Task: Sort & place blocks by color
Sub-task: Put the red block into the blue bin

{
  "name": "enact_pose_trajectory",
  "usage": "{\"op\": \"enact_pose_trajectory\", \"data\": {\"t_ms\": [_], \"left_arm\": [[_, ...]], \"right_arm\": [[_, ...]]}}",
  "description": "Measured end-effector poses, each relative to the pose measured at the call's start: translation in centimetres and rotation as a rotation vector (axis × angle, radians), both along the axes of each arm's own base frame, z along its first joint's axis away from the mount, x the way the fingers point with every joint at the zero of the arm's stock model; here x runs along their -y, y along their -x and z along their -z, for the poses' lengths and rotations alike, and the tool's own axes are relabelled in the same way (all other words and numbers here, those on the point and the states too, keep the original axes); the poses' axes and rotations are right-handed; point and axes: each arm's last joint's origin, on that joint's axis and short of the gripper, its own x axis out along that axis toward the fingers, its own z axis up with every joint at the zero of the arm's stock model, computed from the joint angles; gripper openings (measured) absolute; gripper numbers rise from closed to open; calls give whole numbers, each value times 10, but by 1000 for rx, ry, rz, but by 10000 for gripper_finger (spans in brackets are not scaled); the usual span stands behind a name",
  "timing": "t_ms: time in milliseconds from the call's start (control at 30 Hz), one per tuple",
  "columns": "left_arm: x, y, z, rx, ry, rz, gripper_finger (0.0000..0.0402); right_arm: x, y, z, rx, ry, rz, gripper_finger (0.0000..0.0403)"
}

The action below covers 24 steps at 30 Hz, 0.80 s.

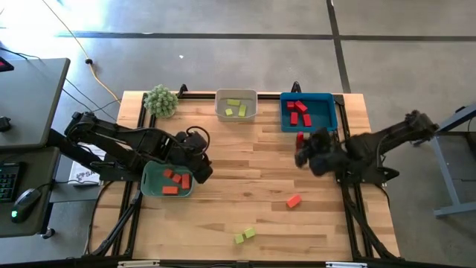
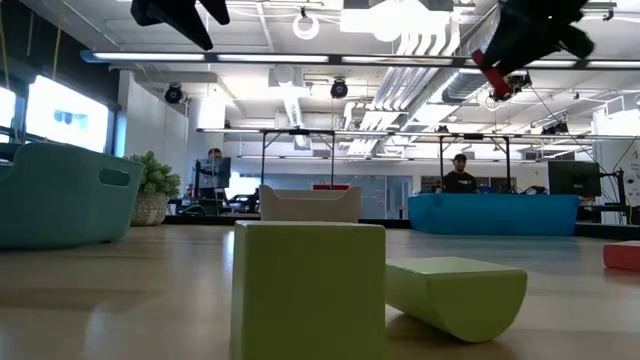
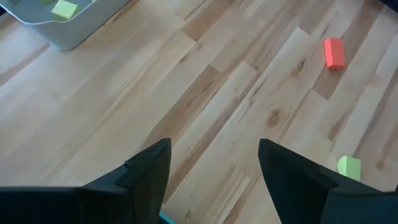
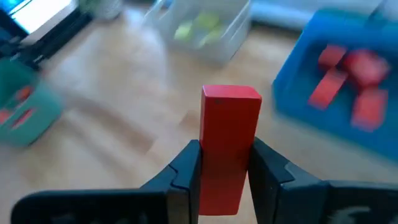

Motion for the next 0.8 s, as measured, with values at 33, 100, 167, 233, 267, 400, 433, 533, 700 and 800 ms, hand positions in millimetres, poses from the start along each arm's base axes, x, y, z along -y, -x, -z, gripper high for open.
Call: {"op": "enact_pose_trajectory", "data": {"t_ms": [33, 100, 167, 233, 267, 400, 433, 533, 700, 800], "left_arm": [[0, 0, 0, 2, 2, -4, 230], [0, 0, 0, 6, 10, -16, 230], [0, 0, 0, 8, 13, -21, 231], [0, 0, 0, 7, 12, -21, 232], [0, 0, 0, 7, 13, -21, 232], [0, 0, 0, 8, 13, -23, 232], [0, 0, 0, 8, 14, -24, 232], [0, 0, 0, 8, 13, -23, 232], [0, 0, 0, 7, 11, -22, 230], [0, 0, 0, 7, 11, -22, 232]], "right_arm": [[8, 1, -3, -11, 45, 11, 73], [24, 2, -7, -44, 119, 39, 73], [39, 4, -10, -85, 180, 77, 73], [53, 4, -11, -133, 221, 118, 73], [60, 5, -11, -158, 234, 140, 73], [88, 4, -9, -273, 272, 221, 73], [95, 3, -8, -297, 274, 236, 73], [116, 0, -4, -373, 261, 251, 73], [153, -11, 7, -457, 197, 187, 74], [174, -18, 17, -480, 148, 127, 74]]}}
